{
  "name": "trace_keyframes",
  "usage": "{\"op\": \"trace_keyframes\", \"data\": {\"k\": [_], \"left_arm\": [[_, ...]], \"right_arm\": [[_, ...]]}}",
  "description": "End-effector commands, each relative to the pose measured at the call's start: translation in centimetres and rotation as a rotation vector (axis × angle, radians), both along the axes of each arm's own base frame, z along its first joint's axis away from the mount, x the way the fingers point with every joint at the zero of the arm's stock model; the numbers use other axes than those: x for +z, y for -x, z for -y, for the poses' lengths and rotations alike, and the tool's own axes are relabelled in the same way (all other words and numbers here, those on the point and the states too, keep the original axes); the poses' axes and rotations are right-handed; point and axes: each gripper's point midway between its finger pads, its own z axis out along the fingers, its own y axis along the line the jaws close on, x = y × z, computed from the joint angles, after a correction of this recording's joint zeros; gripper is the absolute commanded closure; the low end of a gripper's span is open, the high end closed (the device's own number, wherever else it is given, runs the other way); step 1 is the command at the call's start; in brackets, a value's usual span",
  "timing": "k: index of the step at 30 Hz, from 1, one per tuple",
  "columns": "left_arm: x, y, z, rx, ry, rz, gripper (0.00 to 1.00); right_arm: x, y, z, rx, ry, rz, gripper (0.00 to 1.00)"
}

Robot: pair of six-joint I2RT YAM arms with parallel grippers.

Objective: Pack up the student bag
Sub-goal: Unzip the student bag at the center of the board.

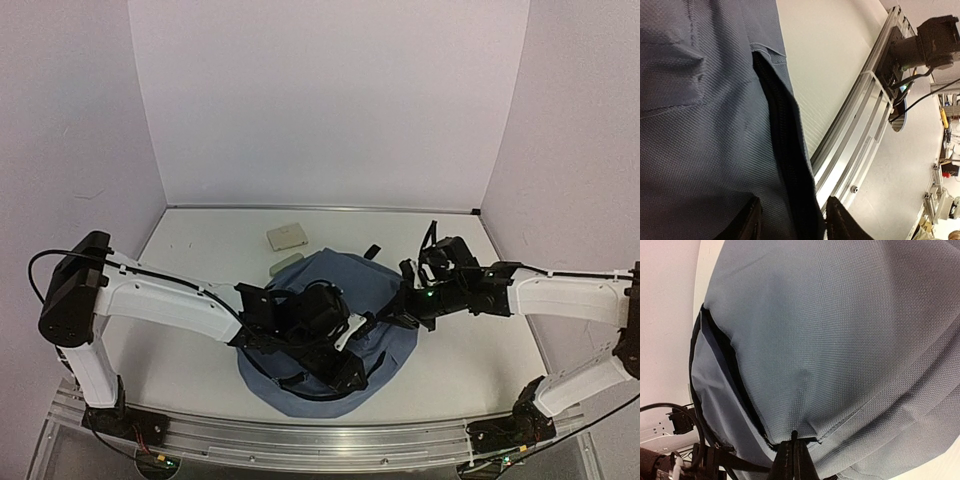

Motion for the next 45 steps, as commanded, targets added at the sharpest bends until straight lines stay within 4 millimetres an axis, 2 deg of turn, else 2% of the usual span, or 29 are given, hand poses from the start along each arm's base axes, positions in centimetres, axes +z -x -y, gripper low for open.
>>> {"op": "trace_keyframes", "data": {"k": [1, 5, 8, 9, 17, 26, 33, 34, 39, 45], "left_arm": [[0.0, 1.0, 0.8, -0.04, -0.018, 0.03, 0.61], [-0.2, 1.6, 0.7, -0.05, -0.025, 0.034, 0.82], [-0.6, 1.7, 0.5, -0.044, -0.033, 0.027, 0.97], [-0.5, 1.8, 0.6, -0.044, -0.026, 0.026, 0.99], [-0.2, 3.0, 1.0, -0.084, 0.014, 0.011, 1.0], [0.3, 3.8, 1.1, -0.121, 0.052, -0.002, 1.0], [0.4, 4.3, 1.0, -0.142, 0.061, -0.012, 1.0], [0.4, 4.3, 1.0, -0.145, 0.062, -0.013, 1.0], [0.4, 4.6, 1.0, -0.154, 0.062, -0.017, 1.0], [0.3, 4.8, 0.9, -0.165, 0.067, -0.025, 1.0]], "right_arm": [[4.0, -2.0, -0.8, -0.053, -0.057, 0.101, 1.0], [5.3, -3.0, -0.9, -0.078, -0.059, 0.143, 1.0], [5.7, -3.7, -1.4, -0.072, -0.053, 0.161, 1.0], [5.5, -4.0, -1.7, -0.067, -0.047, 0.159, 1.0], [5.1, -6.0, -3.8, -0.024, -0.01, 0.201, 1.0], [5.3, -9.2, -9.1, 0.04, -0.036, 0.277, 1.0], [4.6, -12.3, -13.3, 0.099, -0.068, 0.33, 1.0], [5.0, -12.9, -14.0, 0.108, -0.084, 0.353, 1.0], [5.1, -14.5, -16.3, 0.137, -0.118, 0.388, 1.0], [3.9, -16.0, -18.0, 0.141, -0.127, 0.39, 1.0]]}}
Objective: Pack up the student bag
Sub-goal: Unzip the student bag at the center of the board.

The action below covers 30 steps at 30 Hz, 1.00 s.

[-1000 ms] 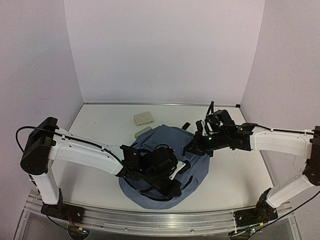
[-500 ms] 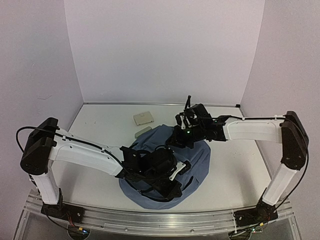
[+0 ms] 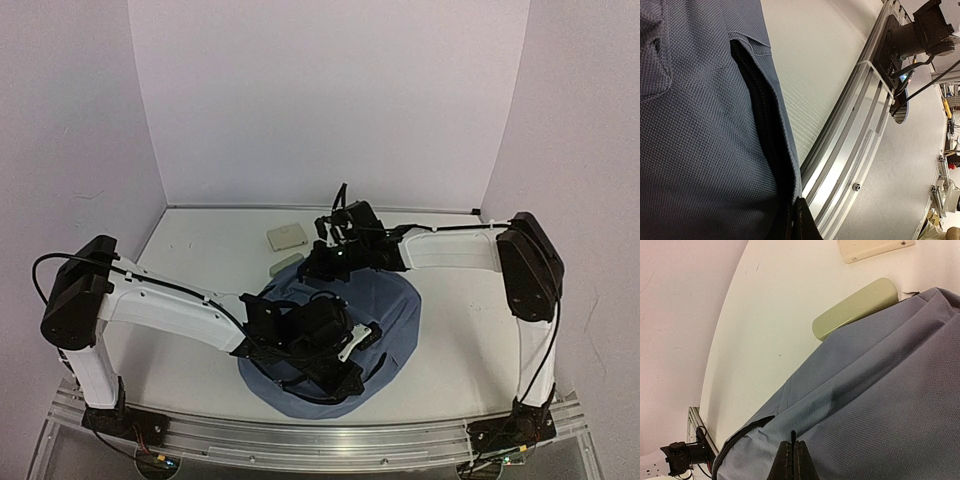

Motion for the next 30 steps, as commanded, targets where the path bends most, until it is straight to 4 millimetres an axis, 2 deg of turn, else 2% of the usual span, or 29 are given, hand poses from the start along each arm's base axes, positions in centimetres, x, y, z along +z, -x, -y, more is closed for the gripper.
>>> {"op": "trace_keyframes", "data": {"k": [1, 4, 6, 8, 10, 11, 13, 15, 19, 21, 23, 27, 30], "left_arm": [[1.2, 3.0, 0.3, -0.107, 0.059, -0.05, 1.0], [0.9, 2.8, 0.1, -0.091, 0.047, -0.052, 1.0], [1.1, 2.5, 0.0, -0.067, 0.044, -0.044, 0.99], [1.2, 1.8, -0.4, -0.03, 0.033, -0.028, 0.92], [1.5, 0.8, -0.6, 0.012, 0.029, -0.012, 0.76], [2.0, 0.3, -0.7, 0.034, 0.034, -0.008, 0.68], [3.4, -0.9, -0.9, 0.069, 0.061, 0.009, 0.59], [4.8, -2.1, -1.3, 0.103, 0.073, 0.052, 0.53], [6.8, -4.8, -3.2, 0.207, 0.05, 0.079, 0.39], [7.2, -6.6, -5.2, 0.313, 0.025, 0.05, 0.34], [7.6, -8.1, -7.8, 0.41, 0.001, 0.037, 0.3], [6.4, -10.1, -14.1, 0.624, -0.114, -0.017, 0.23], [5.6, -10.2, -18.4, 0.749, -0.177, -0.083, 0.18]], "right_arm": [[3.1, -3.1, -2.3, -0.011, -0.095, 0.13, 1.0], [3.4, -3.5, -2.6, -0.014, -0.099, 0.143, 1.0], [4.6, -3.6, -2.5, -0.013, -0.108, 0.167, 1.0], [6.9, -3.3, -2.0, -0.013, -0.119, 0.207, 0.83], [9.3, -3.0, -0.8, -0.023, -0.111, 0.265, 0.6], [10.5, -2.9, 0.0, -0.037, -0.099, 0.296, 0.52], [12.7, -2.8, 2.1, -0.062, -0.074, 0.344, 0.39], [13.4, -3.4, 4.8, -0.106, -0.033, 0.349, 0.28], [12.8, -4.6, 10.3, -0.18, 0.049, 0.331, 0.13], [11.5, -4.9, 12.4, -0.196, 0.1, 0.32, 0.09], [9.4, -5.1, 14.4, -0.205, 0.149, 0.279, 0.09], [5.3, -4.5, 16.5, -0.173, 0.206, 0.21, 0.1], [3.3, -3.8, 17.0, -0.149, 0.251, 0.189, 0.11]]}}
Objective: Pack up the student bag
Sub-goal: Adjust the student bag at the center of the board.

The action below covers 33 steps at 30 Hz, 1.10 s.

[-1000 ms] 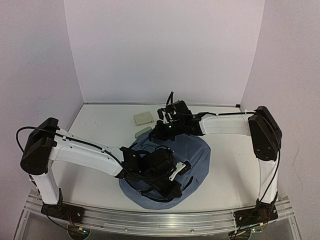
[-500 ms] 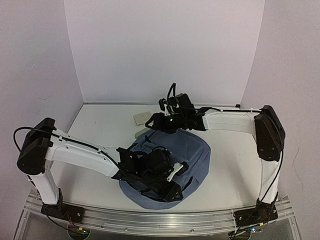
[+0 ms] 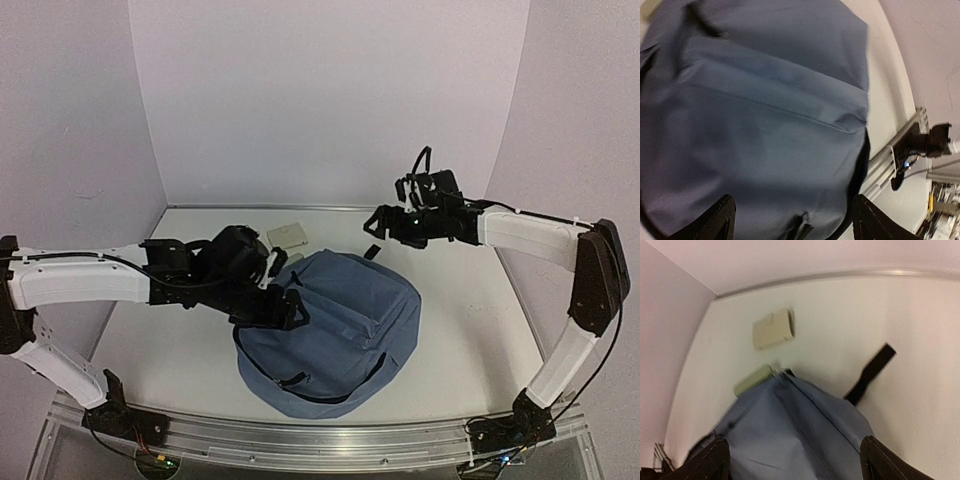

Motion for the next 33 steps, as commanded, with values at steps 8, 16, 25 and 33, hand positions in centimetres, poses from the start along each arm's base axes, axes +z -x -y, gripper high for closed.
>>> {"op": "trace_keyframes", "data": {"k": [8, 16, 25, 33], "left_arm": [[-3.1, 0.6, -13.7, 0.366, -0.142, -0.213, 0.06], [-5.9, 2.4, -10.7, 0.334, 0.037, -0.378, 0.03], [-7.4, -0.9, -10.2, 0.401, 0.122, -0.263, 0.92], [-6.7, -8.5, -12.0, 0.415, 0.063, -0.132, 1.0]], "right_arm": [[-8.9, 3.6, 0.7, 0.104, 0.186, -0.184, 0.16], [-11.5, 6.0, -2.2, 0.191, 0.219, -0.225, 0.34], [-10.7, 8.8, -0.3, 0.044, 0.209, -0.244, 1.0], [-7.8, 14.7, -1.2, -0.005, 0.093, -0.257, 1.0]]}}
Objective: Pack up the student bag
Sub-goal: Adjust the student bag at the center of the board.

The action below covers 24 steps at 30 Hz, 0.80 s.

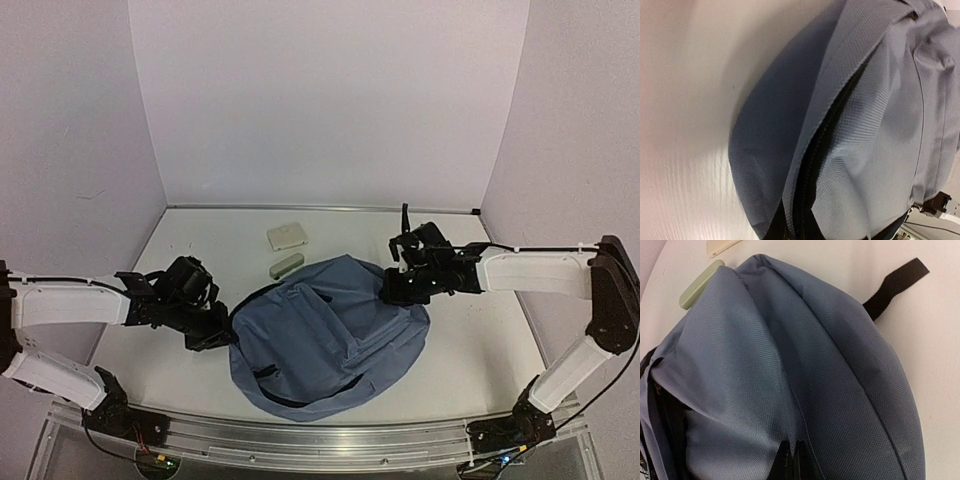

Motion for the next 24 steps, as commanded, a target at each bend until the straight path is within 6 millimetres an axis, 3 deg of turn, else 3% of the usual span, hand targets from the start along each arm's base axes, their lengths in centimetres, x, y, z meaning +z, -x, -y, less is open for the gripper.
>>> {"op": "trace_keyframes", "data": {"k": [1, 5, 8, 9, 11, 13, 15, 18, 21, 24], "left_arm": [[3.5, -6.9, 0.4, -0.017, 0.008, 0.201, 1.0], [3.7, -10.7, -0.2, -0.033, -0.019, 0.229, 1.0], [5.3, -13.2, 0.5, -0.057, -0.004, 0.271, 0.95], [5.7, -13.6, 0.7, -0.075, -0.016, 0.28, 0.88], [7.2, -14.5, 0.3, -0.079, -0.069, 0.307, 0.57], [9.4, -15.1, -0.5, -0.063, -0.129, 0.354, 0.36], [11.5, -14.9, -1.1, -0.059, -0.179, 0.396, 0.24], [14.1, -13.4, 0.4, -0.098, -0.184, 0.441, 0.18], [15.0, -10.9, 4.6, -0.188, -0.1, 0.43, 0.16], [14.3, -8.4, 8.7, -0.258, -0.007, 0.371, 0.15]], "right_arm": [[2.2, 4.6, -1.6, -0.029, -0.108, -0.041, 1.0], [2.6, 7.4, -2.7, -0.037, -0.155, -0.065, 1.0], [2.6, 8.7, -2.8, -0.066, -0.165, -0.066, 1.0], [2.4, 8.8, -2.5, -0.088, -0.164, -0.065, 1.0], [2.4, 8.6, -1.8, -0.144, -0.178, -0.051, 1.0], [2.5, 8.6, -1.5, -0.165, -0.197, -0.041, 1.0], [2.6, 8.4, -1.4, -0.173, -0.204, -0.031, 1.0], [2.5, 8.1, -1.5, -0.174, -0.196, -0.022, 1.0], [2.6, 7.8, -1.9, -0.164, -0.19, -0.011, 1.0], [2.5, 7.5, -2.3, -0.157, -0.181, -0.005, 1.0]]}}
